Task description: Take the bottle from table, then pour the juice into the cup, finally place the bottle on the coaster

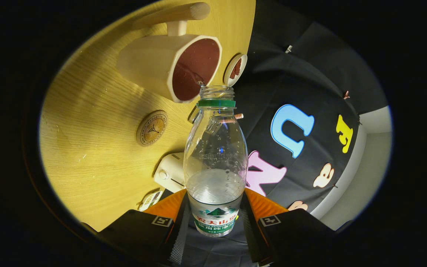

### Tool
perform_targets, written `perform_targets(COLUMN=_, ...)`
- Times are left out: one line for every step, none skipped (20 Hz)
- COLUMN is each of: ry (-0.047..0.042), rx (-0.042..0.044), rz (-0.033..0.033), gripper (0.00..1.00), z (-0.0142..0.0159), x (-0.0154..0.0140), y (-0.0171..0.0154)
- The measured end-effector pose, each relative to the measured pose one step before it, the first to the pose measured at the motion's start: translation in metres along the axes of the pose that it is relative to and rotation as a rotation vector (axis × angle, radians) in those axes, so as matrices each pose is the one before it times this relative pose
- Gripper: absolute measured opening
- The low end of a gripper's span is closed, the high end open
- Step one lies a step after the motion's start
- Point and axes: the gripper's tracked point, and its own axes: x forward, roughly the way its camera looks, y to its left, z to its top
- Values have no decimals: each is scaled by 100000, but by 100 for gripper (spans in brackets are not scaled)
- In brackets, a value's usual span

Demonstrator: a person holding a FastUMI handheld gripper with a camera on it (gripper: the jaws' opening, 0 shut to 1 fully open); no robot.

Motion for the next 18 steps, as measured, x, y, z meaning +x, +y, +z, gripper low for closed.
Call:
perform_targets(ry=-862, rx=-1888, rz=-1133, gripper=70, z=98, x=157, y=-321)
perform_targets(ry=-831, rx=-2315, rz=-1327, gripper=70, z=186, x=-47, y=-346)
perform_targets(ry=-715, rx=-2436, rz=-1796, gripper=70, z=141, x=-14, y=-398)
perform_targets(ry=-748, rx=-2027, rz=-1551, gripper=70, z=230, x=201, y=-527)
perform_targets(ry=-175, rx=-1333, rz=-867, gripper=70, z=-148, x=138, y=-267)
perform_targets(ry=144, rx=-926, rz=-553, gripper=69, z=-150, x=78, y=-152)
perform_targets(ry=285, rx=-833, rz=-457, gripper=70, z=-27, x=78, y=-48)
perform_targets(ry=42, rx=-966, rz=-543, gripper=69, z=20, x=89, y=-290)
perform_targets(ry=-239, rx=-1161, rz=-629, gripper=69, z=-78, x=89, y=-269)
perform_targets(ry=-436, rx=-1408, rz=-909, gripper=70, z=45, x=132, y=-330)
perform_targets(ry=-664, rx=-1515, rz=-853, gripper=69, z=4, x=102, y=-340)
perform_targets(ry=-688, rx=-1578, rz=-793, gripper=69, z=12, x=-87, y=-363)
perform_targets(ry=-809, rx=-1682, rz=-924, gripper=70, z=109, x=9, y=-328)
perform_targets(ry=-1168, rx=-1802, rz=-685, gripper=69, z=184, x=172, y=-200)
perform_targets(ry=-932, rx=-1916, rz=-744, gripper=70, z=266, x=-14, y=-298)
perform_targets(ry=-834, rx=-1790, rz=-479, gripper=70, z=154, x=-90, y=-270)
perform_targets(ry=-33, rx=-1736, rz=-145, gripper=70, z=0, x=-33, y=-172)
perform_targets(ry=308, rx=-1537, rz=59, gripper=70, z=-195, x=-86, y=-83)
